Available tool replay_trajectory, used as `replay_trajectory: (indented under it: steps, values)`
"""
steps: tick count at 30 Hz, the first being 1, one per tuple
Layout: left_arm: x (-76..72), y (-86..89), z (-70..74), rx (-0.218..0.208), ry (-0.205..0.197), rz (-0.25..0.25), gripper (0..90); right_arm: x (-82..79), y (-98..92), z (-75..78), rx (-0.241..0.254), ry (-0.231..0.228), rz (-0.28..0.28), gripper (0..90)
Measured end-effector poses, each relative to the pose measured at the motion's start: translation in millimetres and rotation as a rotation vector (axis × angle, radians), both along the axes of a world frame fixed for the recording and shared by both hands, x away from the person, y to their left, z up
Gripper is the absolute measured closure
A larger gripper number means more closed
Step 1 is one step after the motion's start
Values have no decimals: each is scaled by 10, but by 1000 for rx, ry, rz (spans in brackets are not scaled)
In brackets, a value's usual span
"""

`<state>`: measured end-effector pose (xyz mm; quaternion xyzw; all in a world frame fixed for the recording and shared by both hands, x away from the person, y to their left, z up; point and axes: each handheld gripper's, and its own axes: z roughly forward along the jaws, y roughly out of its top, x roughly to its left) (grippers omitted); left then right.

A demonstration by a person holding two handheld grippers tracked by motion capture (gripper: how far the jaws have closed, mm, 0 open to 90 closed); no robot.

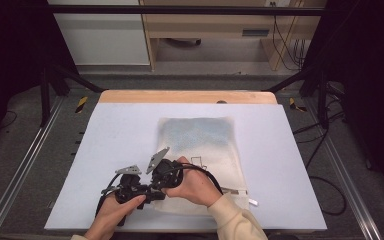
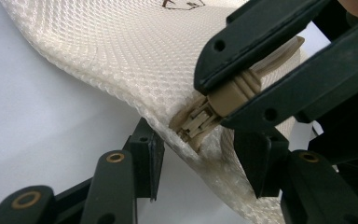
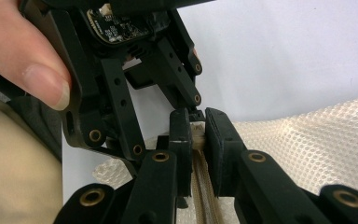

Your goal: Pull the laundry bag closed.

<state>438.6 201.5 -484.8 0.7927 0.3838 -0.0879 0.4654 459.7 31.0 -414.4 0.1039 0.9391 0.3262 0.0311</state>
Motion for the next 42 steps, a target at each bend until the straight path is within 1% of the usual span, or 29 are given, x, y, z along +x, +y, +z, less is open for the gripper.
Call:
replay_trajectory:
  steps: [3, 6, 8, 11, 14, 16, 24, 34, 42]
  values:
    - [8, -8, -10, -7, 5, -5, 515, 0, -4, 9, -6, -3, -1, 818]
    - [4, -27, -16, 1, 5, -9, 500, -2, 0, 4, -2, 1, -2, 817]
    - [6, -30, -22, 9, 4, -17, 503, -2, 0, 5, -4, 0, 0, 818]
    - [8, -32, -26, 7, 4, -11, 522, -6, 2, 4, -3, 1, 0, 818]
    - [14, -28, -32, -2, 4, -3, 545, -3, 1, 4, -6, 1, 3, 818]
    - [21, -21, -32, -12, 5, 1, 581, -6, 1, 3, -6, 2, 0, 818]
    - [25, -21, -50, -10, 6, -3, 643, -9, 1, 4, -8, 5, 0, 818]
    - [32, -16, -66, -4, 7, 1, 742, -3, -7, 2, -10, -2, 9, 818]
    - [40, -15, -79, -6, 8, 7, 796, -8, -14, 2, -15, 0, -5, 818]
